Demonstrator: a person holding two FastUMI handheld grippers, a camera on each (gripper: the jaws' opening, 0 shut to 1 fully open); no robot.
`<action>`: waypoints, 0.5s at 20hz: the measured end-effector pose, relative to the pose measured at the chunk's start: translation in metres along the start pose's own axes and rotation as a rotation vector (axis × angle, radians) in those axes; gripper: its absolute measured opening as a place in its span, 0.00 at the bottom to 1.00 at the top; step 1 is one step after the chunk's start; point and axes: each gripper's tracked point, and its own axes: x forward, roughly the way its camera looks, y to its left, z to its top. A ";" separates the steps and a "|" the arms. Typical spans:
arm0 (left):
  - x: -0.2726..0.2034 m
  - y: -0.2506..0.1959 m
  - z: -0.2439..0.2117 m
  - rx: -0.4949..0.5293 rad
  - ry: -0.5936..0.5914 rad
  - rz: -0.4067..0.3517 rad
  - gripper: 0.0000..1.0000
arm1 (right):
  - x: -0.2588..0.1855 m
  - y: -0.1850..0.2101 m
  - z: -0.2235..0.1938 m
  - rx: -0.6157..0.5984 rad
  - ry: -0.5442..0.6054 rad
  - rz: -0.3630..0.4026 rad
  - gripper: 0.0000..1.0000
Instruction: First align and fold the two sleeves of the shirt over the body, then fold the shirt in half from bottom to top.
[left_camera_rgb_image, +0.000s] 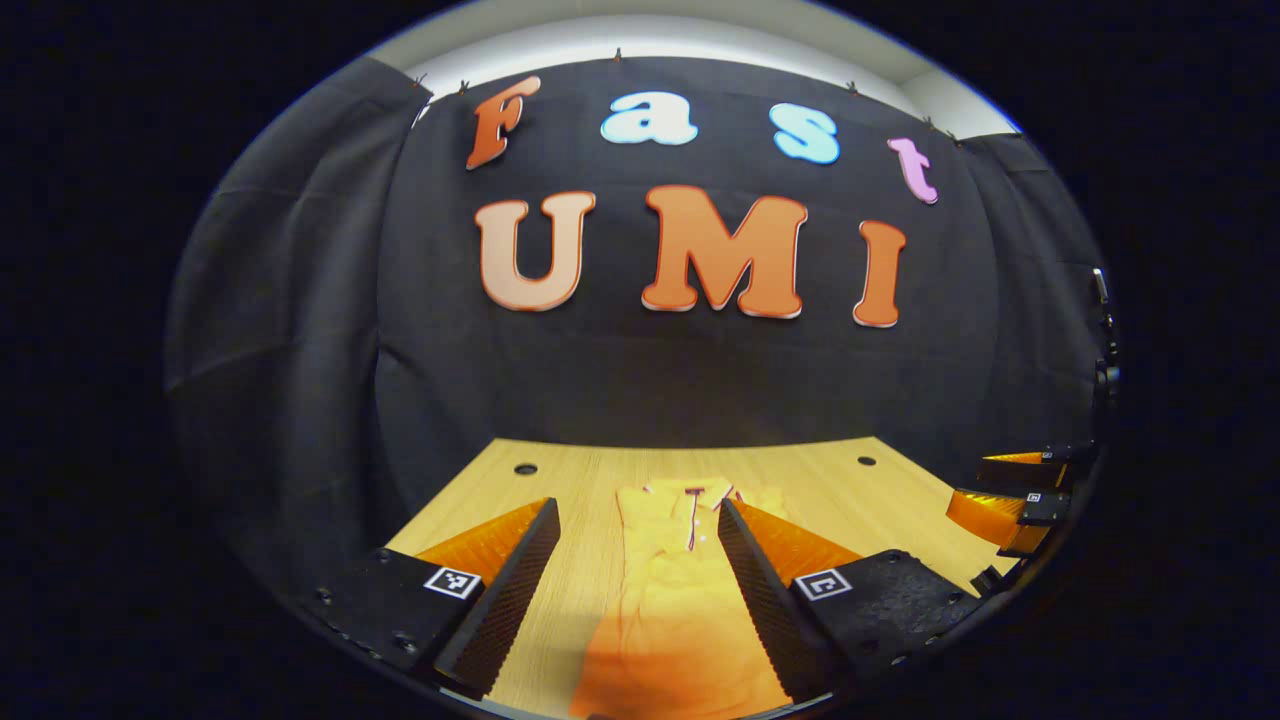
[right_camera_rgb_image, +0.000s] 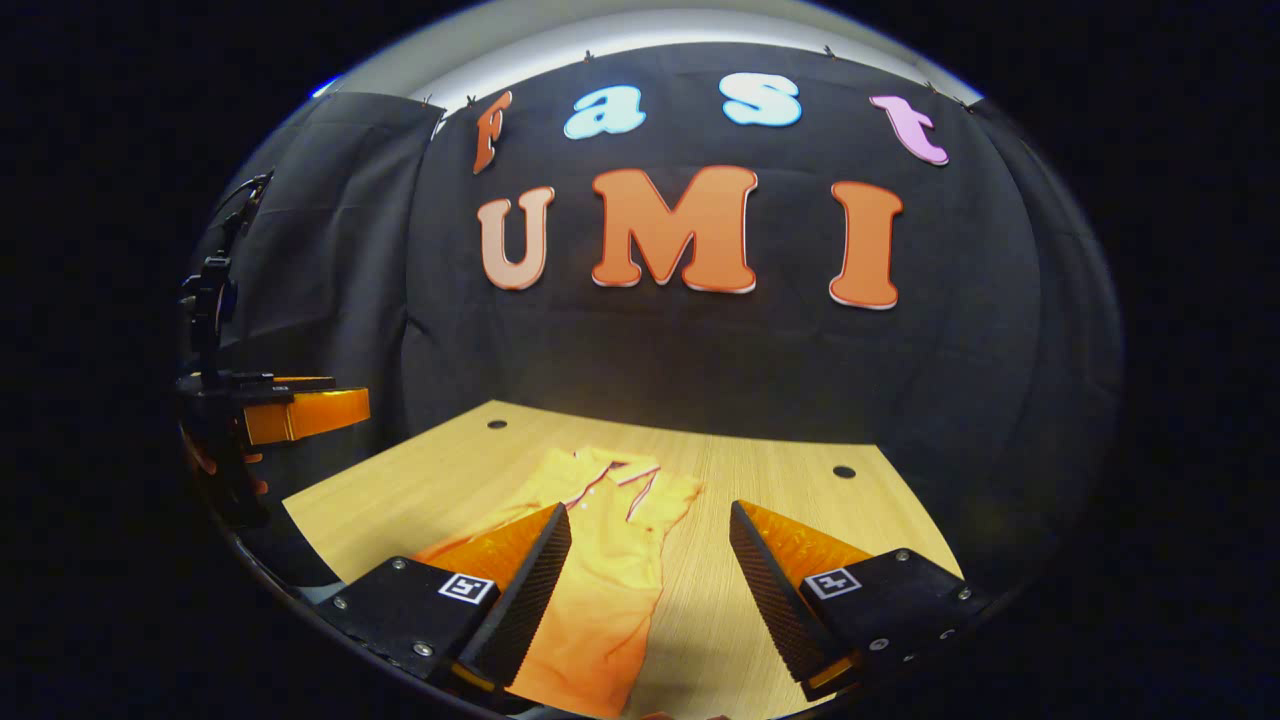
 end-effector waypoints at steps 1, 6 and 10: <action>0.004 0.001 -0.016 -0.002 0.044 0.004 0.98 | 0.002 -0.001 -0.015 0.011 0.052 0.004 0.97; 0.010 -0.002 -0.095 0.006 0.296 -0.031 0.98 | -0.004 0.002 -0.099 0.049 0.284 0.022 0.97; 0.012 0.002 -0.134 0.007 0.461 -0.035 0.99 | -0.019 0.013 -0.141 0.045 0.420 0.051 0.98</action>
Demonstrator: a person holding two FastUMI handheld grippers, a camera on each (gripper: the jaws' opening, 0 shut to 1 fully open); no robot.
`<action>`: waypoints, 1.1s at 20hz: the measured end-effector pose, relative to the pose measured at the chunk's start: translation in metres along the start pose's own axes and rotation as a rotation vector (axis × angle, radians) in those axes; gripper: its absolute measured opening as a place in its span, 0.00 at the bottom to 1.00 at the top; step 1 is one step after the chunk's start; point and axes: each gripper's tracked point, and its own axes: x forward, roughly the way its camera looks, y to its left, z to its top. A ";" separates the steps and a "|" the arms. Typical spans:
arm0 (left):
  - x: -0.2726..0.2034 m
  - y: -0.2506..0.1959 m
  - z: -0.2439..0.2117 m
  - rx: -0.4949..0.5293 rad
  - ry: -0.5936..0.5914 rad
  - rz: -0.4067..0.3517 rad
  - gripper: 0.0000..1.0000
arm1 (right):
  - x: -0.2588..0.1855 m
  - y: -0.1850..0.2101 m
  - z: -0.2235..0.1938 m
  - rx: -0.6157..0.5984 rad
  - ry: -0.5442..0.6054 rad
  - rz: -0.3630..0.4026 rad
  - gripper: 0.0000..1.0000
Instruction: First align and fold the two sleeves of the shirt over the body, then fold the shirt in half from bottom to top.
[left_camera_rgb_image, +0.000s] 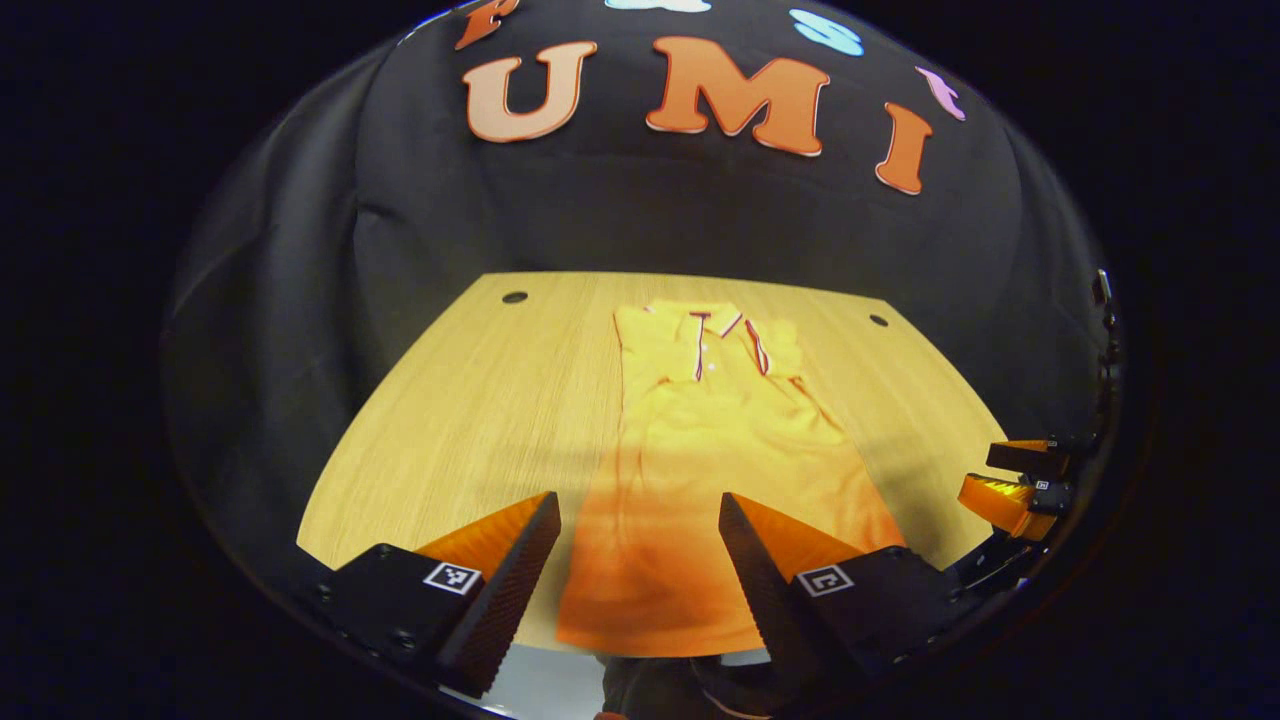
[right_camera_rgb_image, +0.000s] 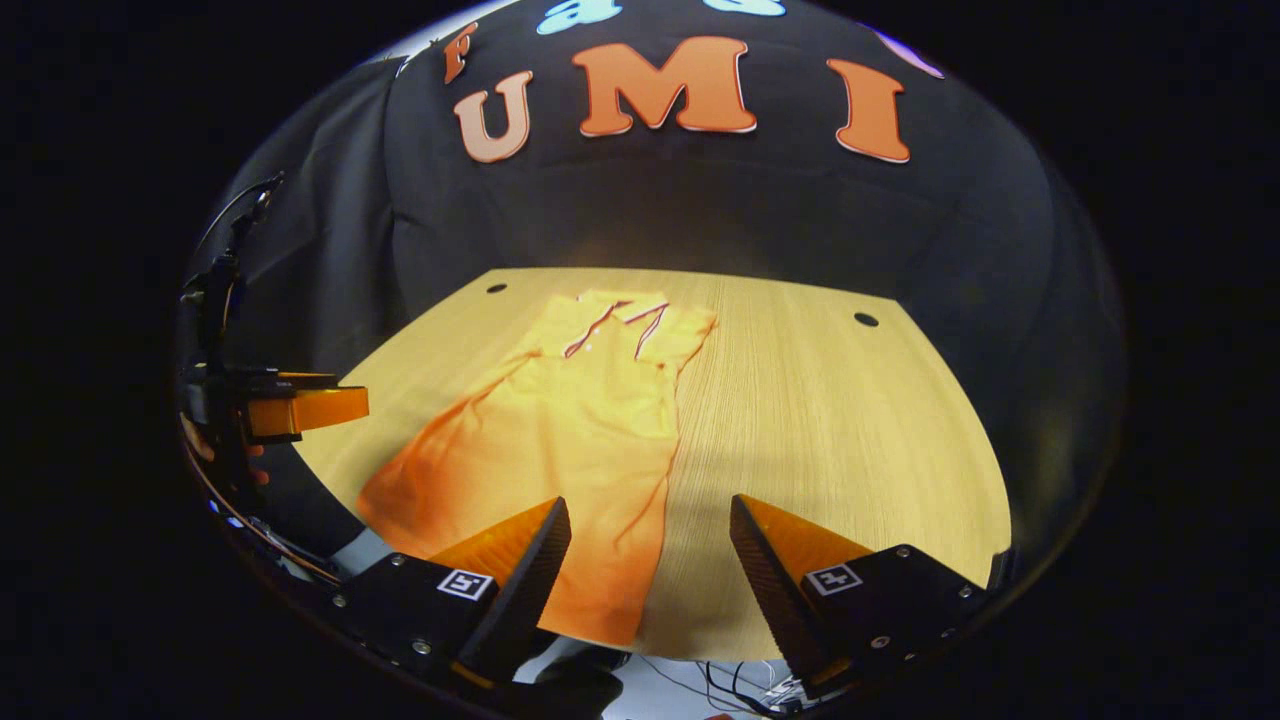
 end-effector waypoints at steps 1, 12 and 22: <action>-0.003 -0.001 0.001 0.015 0.030 0.002 0.98 | 0.002 0.003 -0.008 0.003 0.024 0.007 0.98; 0.013 -0.012 -0.051 0.035 0.385 0.011 0.99 | 0.021 0.025 -0.090 0.080 0.328 0.064 0.98; 0.022 0.000 -0.085 0.023 0.564 0.017 0.99 | 0.030 0.043 -0.124 0.048 0.504 0.070 0.95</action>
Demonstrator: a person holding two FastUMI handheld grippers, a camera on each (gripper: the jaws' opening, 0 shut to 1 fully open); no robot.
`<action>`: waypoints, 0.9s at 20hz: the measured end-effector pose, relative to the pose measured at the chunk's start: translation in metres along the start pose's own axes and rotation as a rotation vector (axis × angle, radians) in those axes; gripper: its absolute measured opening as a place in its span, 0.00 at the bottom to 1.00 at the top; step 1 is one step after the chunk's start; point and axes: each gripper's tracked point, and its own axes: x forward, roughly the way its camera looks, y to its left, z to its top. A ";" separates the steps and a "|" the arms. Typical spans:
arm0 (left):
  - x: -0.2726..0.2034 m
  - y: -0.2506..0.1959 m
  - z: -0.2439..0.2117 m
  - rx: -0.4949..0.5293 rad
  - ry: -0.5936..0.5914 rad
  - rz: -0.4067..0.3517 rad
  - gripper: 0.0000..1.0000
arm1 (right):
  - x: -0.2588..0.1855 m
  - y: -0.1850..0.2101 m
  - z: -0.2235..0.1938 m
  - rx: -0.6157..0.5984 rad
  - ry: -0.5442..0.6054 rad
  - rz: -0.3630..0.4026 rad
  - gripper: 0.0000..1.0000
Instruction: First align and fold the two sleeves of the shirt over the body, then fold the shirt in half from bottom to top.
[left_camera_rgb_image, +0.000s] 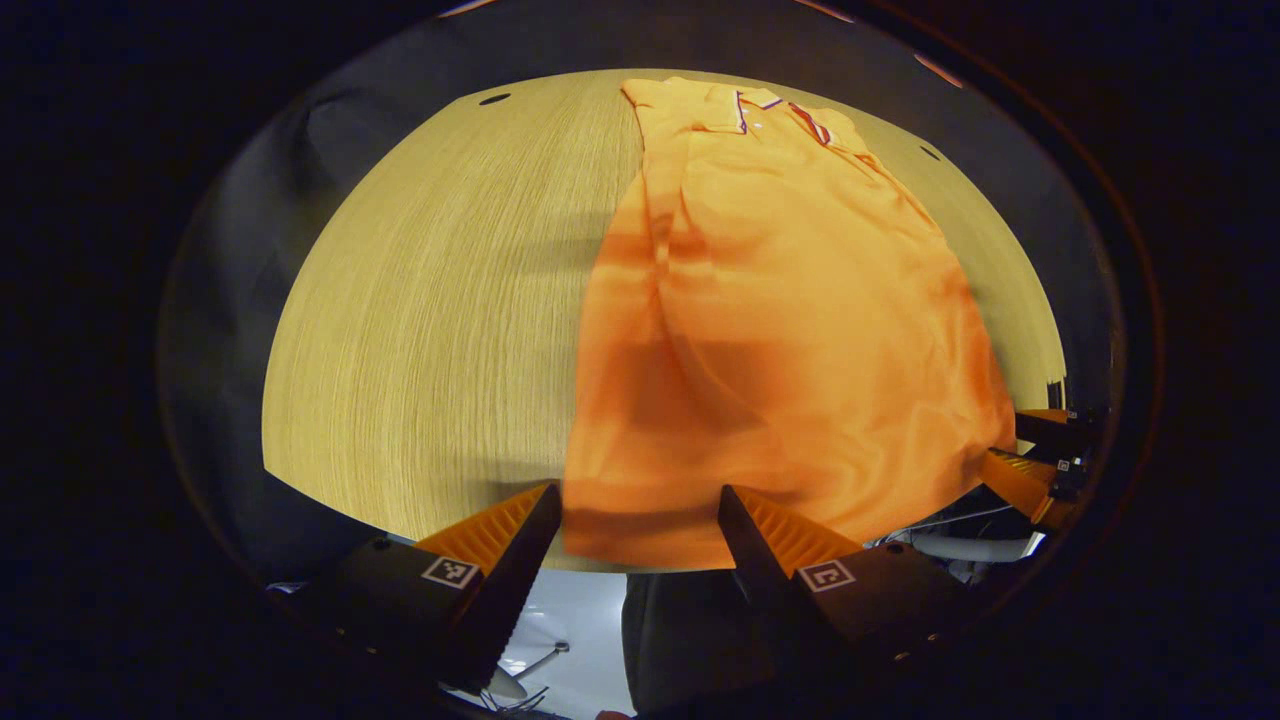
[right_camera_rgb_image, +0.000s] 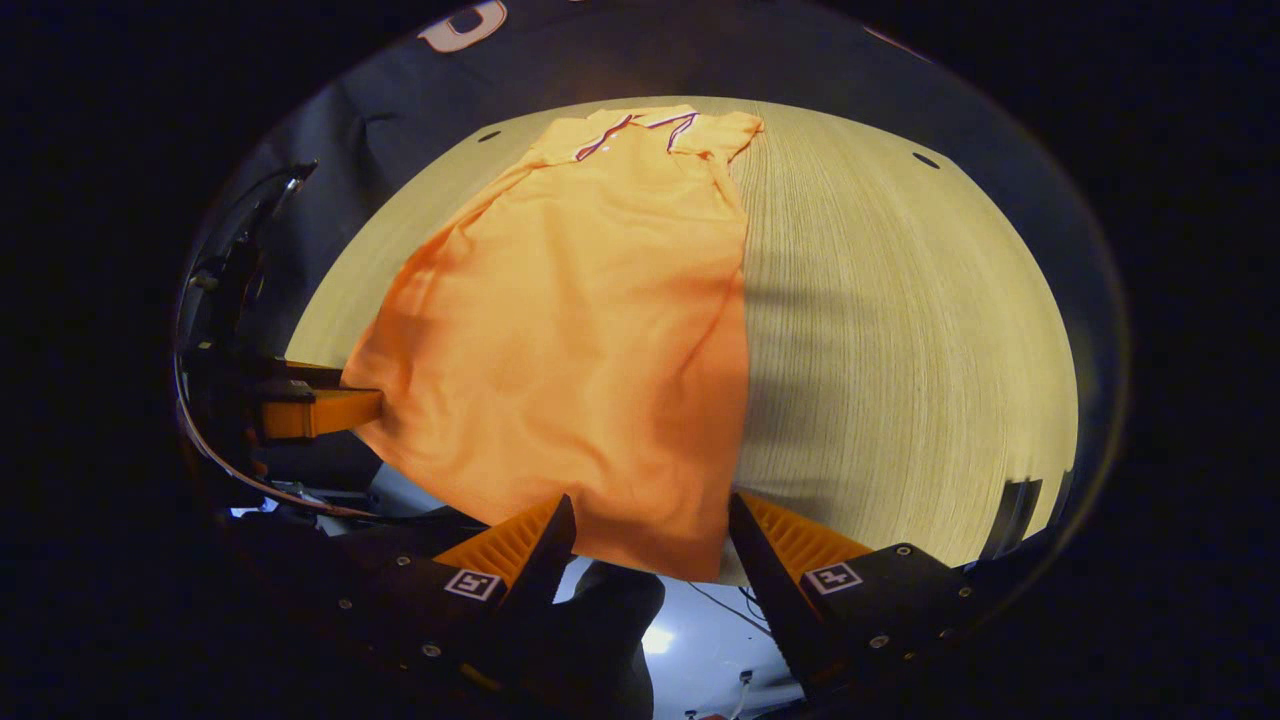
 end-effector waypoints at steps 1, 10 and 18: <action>0.000 -0.001 -0.001 0.003 0.001 0.000 0.99 | -0.001 0.000 -0.002 -0.003 0.019 -0.010 0.95; 0.000 -0.012 0.007 0.043 0.064 -0.027 0.13 | 0.007 -0.020 0.007 0.218 0.051 0.003 0.14; -0.018 -0.021 0.045 0.054 -0.035 -0.143 0.01 | -0.005 0.007 0.057 0.356 -0.087 0.234 0.04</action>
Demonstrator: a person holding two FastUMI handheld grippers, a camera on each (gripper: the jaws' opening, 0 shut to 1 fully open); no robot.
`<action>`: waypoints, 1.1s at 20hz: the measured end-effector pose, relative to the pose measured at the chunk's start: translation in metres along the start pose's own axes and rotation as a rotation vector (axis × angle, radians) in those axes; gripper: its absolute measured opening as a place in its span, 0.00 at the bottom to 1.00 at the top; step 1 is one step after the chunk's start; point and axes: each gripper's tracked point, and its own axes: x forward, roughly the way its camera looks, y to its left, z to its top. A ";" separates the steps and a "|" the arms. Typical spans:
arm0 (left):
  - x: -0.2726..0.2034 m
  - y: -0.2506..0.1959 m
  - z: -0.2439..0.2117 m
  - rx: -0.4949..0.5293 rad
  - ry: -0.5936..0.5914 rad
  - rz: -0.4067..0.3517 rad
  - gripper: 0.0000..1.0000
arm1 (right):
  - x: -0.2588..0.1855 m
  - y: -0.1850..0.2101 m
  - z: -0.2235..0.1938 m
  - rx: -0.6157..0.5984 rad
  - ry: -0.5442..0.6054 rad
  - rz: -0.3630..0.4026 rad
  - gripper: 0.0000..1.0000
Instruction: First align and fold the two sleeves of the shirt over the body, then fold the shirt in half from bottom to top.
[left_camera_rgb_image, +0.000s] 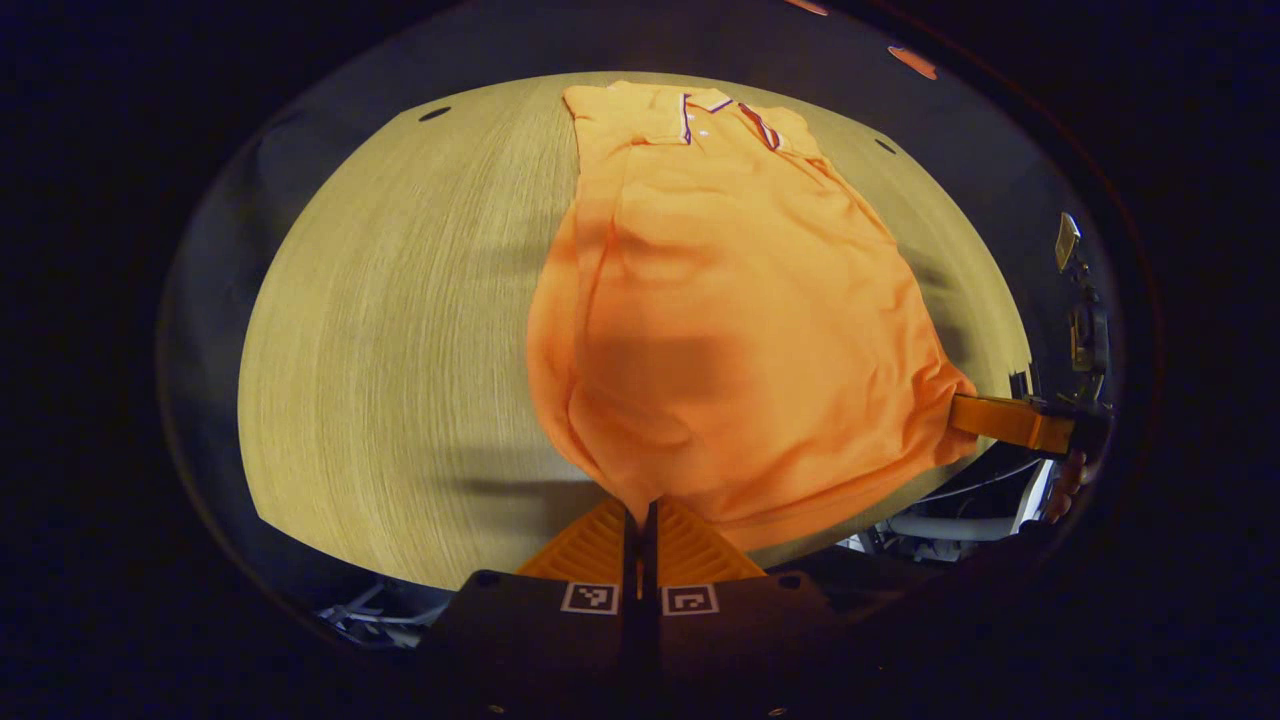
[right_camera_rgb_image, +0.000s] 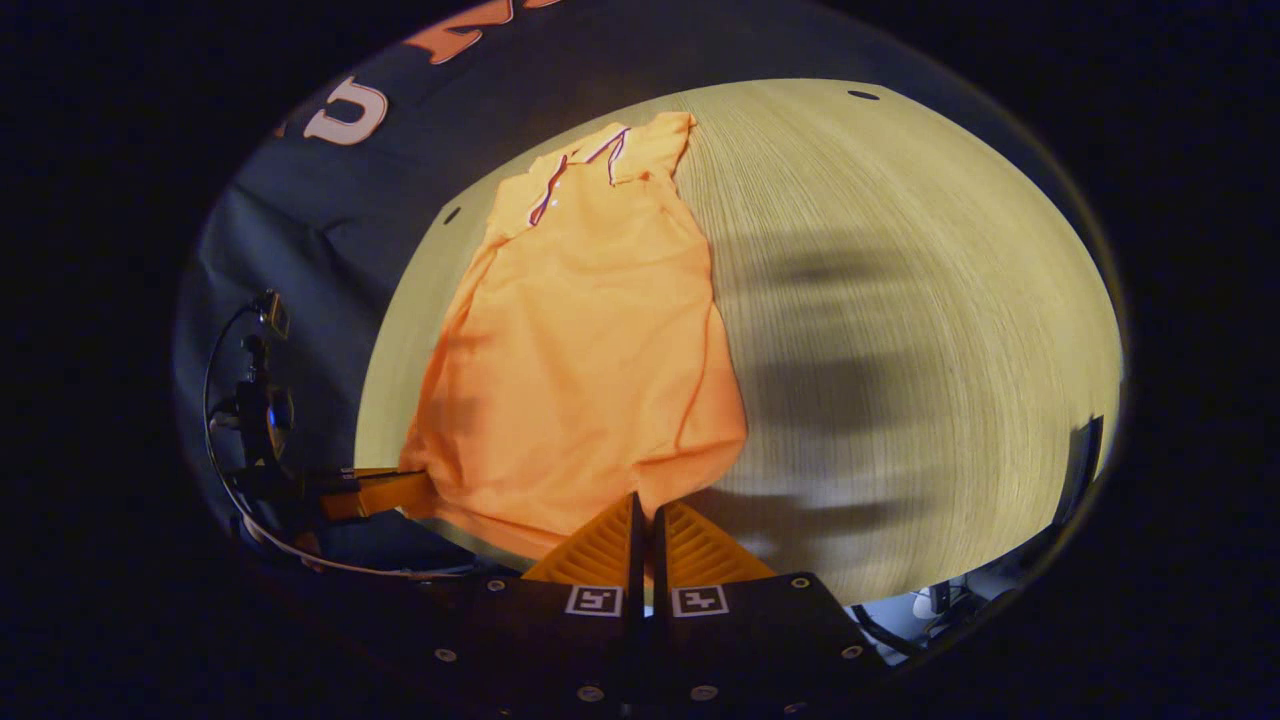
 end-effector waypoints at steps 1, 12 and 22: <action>-0.005 -0.003 0.013 -0.014 -0.028 -0.018 0.01 | -0.002 0.008 0.008 0.024 -0.017 0.040 0.04; -0.034 -0.012 0.118 0.013 -0.206 -0.089 0.01 | -0.028 0.049 0.101 0.048 -0.190 0.190 0.04; -0.047 -0.002 0.226 0.057 -0.316 -0.106 0.01 | -0.028 0.057 0.187 -0.007 -0.255 0.080 0.04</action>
